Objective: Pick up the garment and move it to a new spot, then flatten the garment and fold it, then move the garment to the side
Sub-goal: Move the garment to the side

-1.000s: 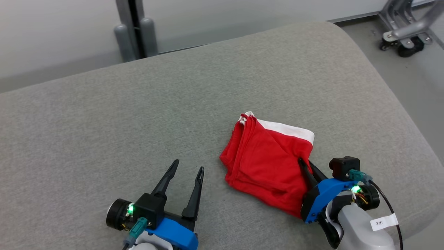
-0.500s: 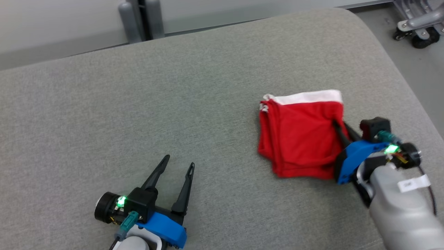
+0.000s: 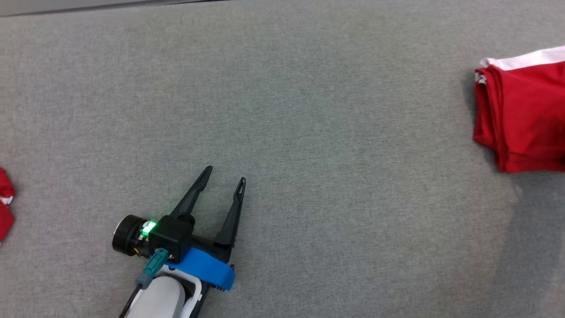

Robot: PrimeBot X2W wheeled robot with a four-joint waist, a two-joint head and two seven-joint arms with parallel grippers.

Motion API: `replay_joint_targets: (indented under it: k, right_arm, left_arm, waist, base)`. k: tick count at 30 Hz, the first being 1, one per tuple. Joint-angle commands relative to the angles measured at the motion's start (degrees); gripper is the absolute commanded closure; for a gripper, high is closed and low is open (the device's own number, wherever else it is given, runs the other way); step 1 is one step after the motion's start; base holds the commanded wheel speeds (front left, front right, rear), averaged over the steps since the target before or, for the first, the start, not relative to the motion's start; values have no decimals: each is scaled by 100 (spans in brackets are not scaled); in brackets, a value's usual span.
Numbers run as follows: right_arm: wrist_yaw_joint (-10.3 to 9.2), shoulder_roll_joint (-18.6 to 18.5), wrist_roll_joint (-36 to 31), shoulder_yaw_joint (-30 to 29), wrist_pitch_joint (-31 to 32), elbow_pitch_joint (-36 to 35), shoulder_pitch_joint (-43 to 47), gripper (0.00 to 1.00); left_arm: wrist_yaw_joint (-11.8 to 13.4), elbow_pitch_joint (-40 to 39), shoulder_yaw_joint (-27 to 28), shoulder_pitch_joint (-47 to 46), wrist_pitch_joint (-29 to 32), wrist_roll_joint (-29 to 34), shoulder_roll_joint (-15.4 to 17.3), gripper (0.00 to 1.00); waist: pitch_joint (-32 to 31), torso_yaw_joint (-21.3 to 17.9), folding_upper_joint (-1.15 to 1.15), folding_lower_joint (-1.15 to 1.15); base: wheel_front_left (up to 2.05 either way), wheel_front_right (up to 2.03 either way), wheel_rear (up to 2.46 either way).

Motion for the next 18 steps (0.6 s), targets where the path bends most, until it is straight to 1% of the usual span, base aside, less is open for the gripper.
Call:
replay_joint_targets:
  k: [1,3,4,5,7,11,13,16,18]
  right_arm:
    - [-2,-73,-52,-65,12,-37,-103,100]
    - [-2,-143,-239,-379,97,-123,-134,98]
    - [-3,-180,-353,-546,120,-192,-143,55]
    - [-2,-214,-514,-702,126,-303,-139,0]
    - [-3,-190,-853,-1092,47,-613,-123,0]
    - [-2,342,-1466,-1972,-75,-1223,51,0]
    - [-2,715,-1654,-2253,-224,-1454,115,0]
    - [-2,1260,-1743,-2381,-579,-1587,166,0]
    - [-2,1542,-1683,-2311,-806,-1559,208,0]
  left_arm:
    - [-8,-29,29,-121,-16,-16,2,0]
    - [-8,-50,7,-177,-16,-28,-4,0]
    - [-8,-54,23,-207,-15,-52,-20,0]
    - [-7,-59,49,-235,-15,-78,-39,0]
    - [-7,-76,61,-289,-15,-86,-41,0]
    - [-7,-64,97,-327,-15,-91,-49,0]
    - [-7,-54,149,-299,-16,-81,-63,0]
    - [-7,-31,289,-207,-16,-63,-78,0]
    - [-7,-13,430,-146,-15,-53,-102,0]
  waist:
    - [140,148,0,0]
    - [198,222,0,0]
    - [225,252,0,0]
    - [249,277,0,0]
    - [279,311,0,0]
    - [248,342,0,0]
    - [184,341,0,0]
    - [52,335,0,0]
    - [-49,343,0,0]
  base:
    - [0,0,0]
    - [0,0,0]
    - [0,0,0]
    - [0,0,0]
    - [0,0,0]
    - [0,0,0]
    - [0,0,0]
    - [0,0,0]
    - [0,0,0]
